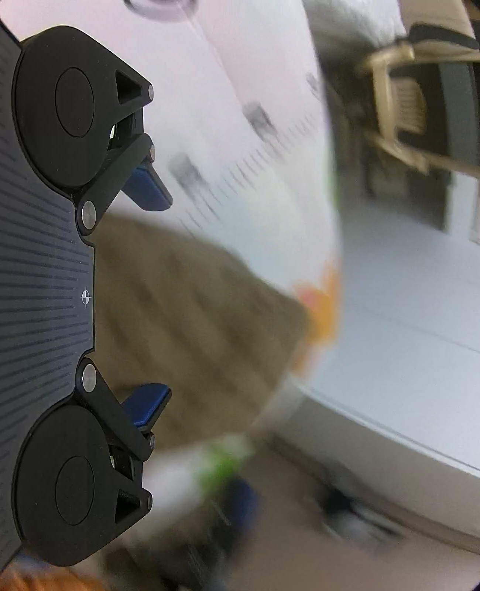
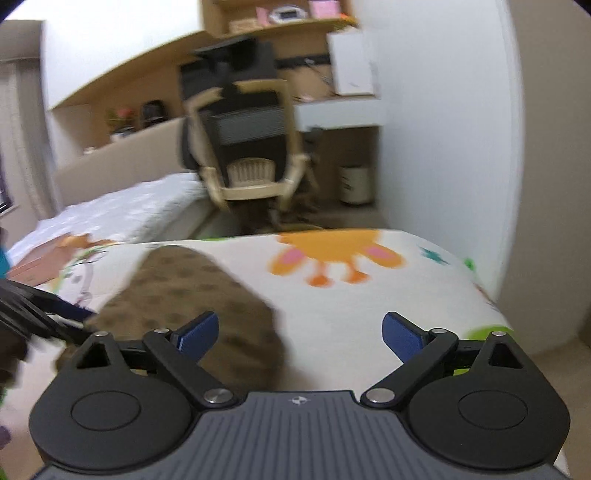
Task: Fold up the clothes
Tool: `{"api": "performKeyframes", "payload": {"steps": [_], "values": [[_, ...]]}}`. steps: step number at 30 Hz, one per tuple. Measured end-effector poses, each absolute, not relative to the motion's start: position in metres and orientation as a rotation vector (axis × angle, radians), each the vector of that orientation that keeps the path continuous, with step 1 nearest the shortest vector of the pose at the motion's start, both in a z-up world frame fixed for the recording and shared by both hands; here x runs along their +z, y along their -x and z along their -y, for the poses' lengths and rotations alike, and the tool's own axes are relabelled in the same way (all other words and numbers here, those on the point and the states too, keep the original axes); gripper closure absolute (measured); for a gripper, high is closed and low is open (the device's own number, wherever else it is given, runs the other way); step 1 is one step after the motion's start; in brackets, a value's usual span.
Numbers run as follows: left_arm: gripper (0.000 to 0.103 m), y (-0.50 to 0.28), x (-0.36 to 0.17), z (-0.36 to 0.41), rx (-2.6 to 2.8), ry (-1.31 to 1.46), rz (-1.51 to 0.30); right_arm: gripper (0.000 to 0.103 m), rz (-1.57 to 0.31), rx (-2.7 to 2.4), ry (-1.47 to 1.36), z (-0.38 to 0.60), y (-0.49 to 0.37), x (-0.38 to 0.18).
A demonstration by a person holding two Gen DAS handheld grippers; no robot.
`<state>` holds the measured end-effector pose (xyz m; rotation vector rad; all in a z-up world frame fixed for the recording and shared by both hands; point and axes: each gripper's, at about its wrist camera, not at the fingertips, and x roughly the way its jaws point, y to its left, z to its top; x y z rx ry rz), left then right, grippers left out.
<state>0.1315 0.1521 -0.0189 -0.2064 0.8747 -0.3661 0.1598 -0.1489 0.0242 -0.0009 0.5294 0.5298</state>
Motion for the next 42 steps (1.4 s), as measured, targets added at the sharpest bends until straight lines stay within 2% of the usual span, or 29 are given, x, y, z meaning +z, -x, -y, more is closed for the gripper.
{"api": "performKeyframes", "payload": {"steps": [4,9,12,15,17,20,22,28,33,39,42], "values": [[0.001,-0.119,-0.041,-0.169,-0.293,0.127,-0.998,0.005,-0.665,0.699,0.044,0.113,-0.142,0.006],[0.001,-0.108,-0.012,-0.192,-0.385,0.268,-0.850,0.005,-0.816,0.793,-0.062,0.123,-0.134,-0.006],[0.001,-0.128,0.001,-0.184,-0.423,0.336,-0.754,0.002,-0.809,0.716,-0.232,0.151,-0.150,0.007],[0.001,-0.157,-0.006,-0.153,-0.398,0.306,-0.756,0.000,-0.753,0.632,-0.346,0.166,-0.166,0.020],[0.001,-0.167,-0.020,-0.130,-0.371,0.249,-0.803,0.000,-0.692,0.593,-0.302,0.159,-0.175,0.026],[0.001,-0.167,-0.037,-0.115,-0.363,0.232,-0.849,0.000,-0.643,0.456,-0.024,0.128,-0.199,0.017],[0.001,-0.166,-0.039,-0.117,-0.358,0.237,-0.852,0.000,-0.656,0.436,0.062,0.118,-0.216,0.001],[0.000,-0.168,-0.040,-0.123,-0.346,0.232,-0.861,0.000,-0.661,0.438,0.018,0.109,-0.223,-0.010],[0.000,-0.170,-0.045,-0.124,-0.359,0.234,-0.871,0.000,-0.803,0.460,-0.174,0.126,-0.223,-0.014],[0.000,-0.169,-0.045,-0.121,-0.362,0.227,-0.878,0.000,-0.744,0.538,-0.165,0.130,-0.198,0.006],[0.000,-0.168,-0.042,-0.122,-0.364,0.220,-0.887,0.000,-0.735,0.478,0.006,0.120,-0.185,-0.002]]}}
